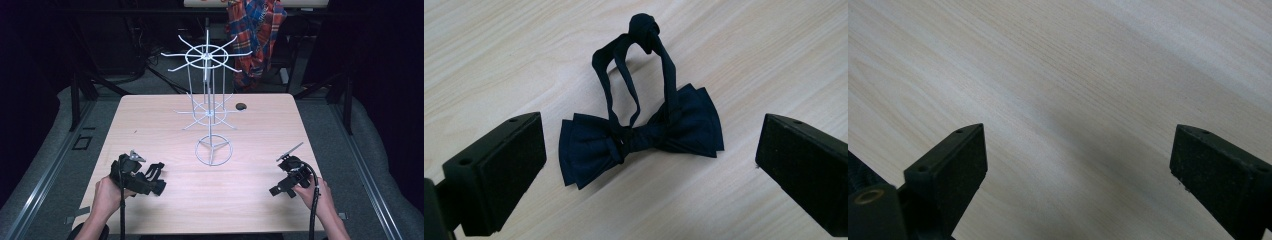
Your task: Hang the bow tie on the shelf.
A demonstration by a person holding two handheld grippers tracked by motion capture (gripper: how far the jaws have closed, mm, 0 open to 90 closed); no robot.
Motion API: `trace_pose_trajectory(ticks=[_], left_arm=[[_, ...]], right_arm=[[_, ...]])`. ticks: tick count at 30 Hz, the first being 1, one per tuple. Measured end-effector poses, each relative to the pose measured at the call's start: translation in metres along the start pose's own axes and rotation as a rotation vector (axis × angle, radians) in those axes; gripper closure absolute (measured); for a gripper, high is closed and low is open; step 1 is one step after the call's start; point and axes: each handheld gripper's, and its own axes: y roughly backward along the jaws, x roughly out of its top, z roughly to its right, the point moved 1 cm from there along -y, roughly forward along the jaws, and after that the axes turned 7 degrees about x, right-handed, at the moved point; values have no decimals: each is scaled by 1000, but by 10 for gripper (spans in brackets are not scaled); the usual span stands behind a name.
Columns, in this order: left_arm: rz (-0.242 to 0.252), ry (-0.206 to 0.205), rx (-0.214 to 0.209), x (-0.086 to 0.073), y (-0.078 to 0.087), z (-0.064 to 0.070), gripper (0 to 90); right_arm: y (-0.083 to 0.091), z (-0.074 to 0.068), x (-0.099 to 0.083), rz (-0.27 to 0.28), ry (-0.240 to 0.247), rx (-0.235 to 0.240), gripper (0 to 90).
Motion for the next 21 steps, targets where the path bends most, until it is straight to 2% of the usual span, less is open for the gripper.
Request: trace_pose_trajectory(ticks=[3,4,7,9,10,11,13,14,17,19,21], left_arm=[[4,-3,5,4,-2,2,0],[13,-6,-8,6,-3,4,2],[6,-12,-18,8,-5,6,22],[3,-23,-35,10,-8,9,105],[0,-26,-46,11,-10,10,105],[-10,-34,-69,13,-12,11,223],[-22,-29,-70,14,-15,10,301],[-28,-11,-82,16,-19,9,301],[-27,17,-94,21,-23,7,413],[-25,21,-108,21,-24,7,491],[-23,47,-133,15,-26,4,527]], right_arm=[[-1,1,-1,19,-18,7,82],[-1,1,-1,27,-27,14,83],[-1,-2,0,19,-16,10,88],[0,-2,1,2,-2,1,93],[0,-2,1,2,-2,1,93],[0,-2,1,8,1,5,102],[0,-2,1,7,3,2,110],[0,-2,1,20,-2,0,117],[2,-2,0,27,-3,-1,133],[2,-2,0,27,-2,0,134],[1,-2,0,26,-9,5,141]])
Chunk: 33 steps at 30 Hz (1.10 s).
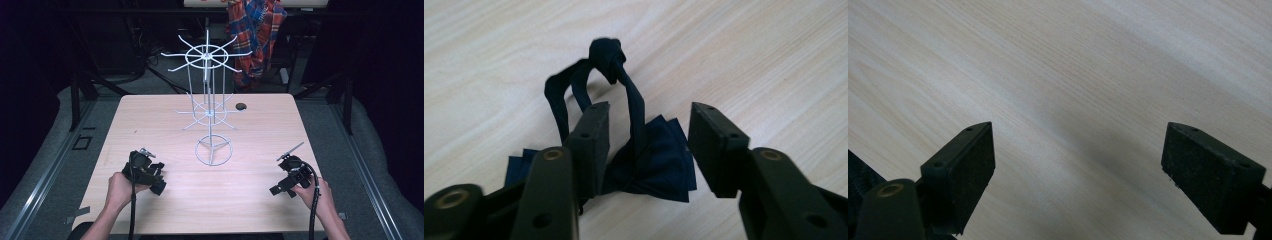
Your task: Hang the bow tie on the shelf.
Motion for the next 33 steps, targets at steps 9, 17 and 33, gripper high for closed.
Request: trace_pose_trajectory(ticks=[9,17,33], left_arm=[[-74,-15,-13,-2,-12,-5,644],[-108,-43,-18,-3,-17,-3,851],[38,-15,-36,-2,11,-13,873]], right_arm=[[1,0,-1,-26,23,-23,164],[0,1,-1,-36,27,-5,182],[0,1,-2,-18,11,2,182]])
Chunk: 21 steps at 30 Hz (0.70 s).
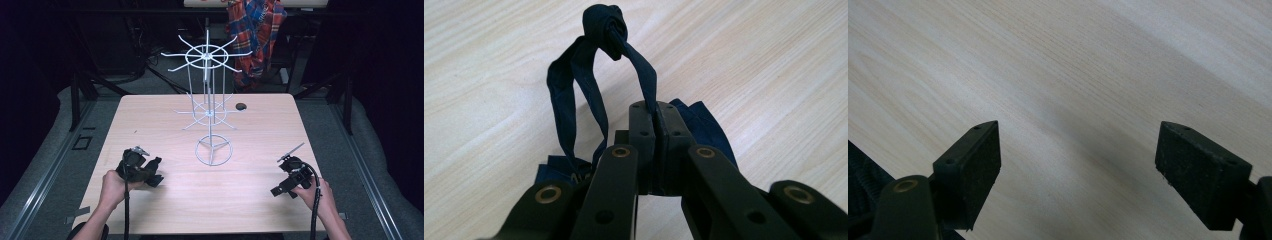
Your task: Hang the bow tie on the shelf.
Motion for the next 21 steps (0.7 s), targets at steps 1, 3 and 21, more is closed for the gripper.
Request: trace_pose_trajectory(ticks=[1,3,21], left_arm=[[0,0,0,0,0,0,873],[18,0,-8,1,4,0,874],[127,-20,11,7,26,5,873]], right_arm=[[0,0,0,0,0,0,182],[1,1,0,-6,4,-6,183],[0,0,-2,32,-16,1,175]])
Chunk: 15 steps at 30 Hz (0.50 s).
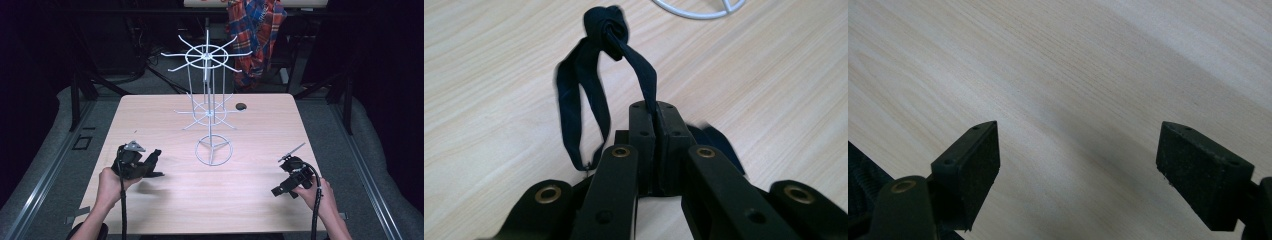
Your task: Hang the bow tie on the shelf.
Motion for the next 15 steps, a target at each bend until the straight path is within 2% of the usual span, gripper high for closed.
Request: trace_pose_trajectory(ticks=[3,8,9,12,15], left_arm=[[17,18,1,0,3,-3,873],[20,18,7,1,4,-4,876],[21,18,-5,1,5,-4,876],[42,23,5,2,7,-4,877],[54,27,0,4,10,-6,877]], right_arm=[[1,1,0,-10,10,5,175],[0,-1,0,2,-5,1,175],[0,-1,0,4,-6,2,175],[-1,-1,0,2,-7,3,175],[1,1,0,-23,17,-5,175]])
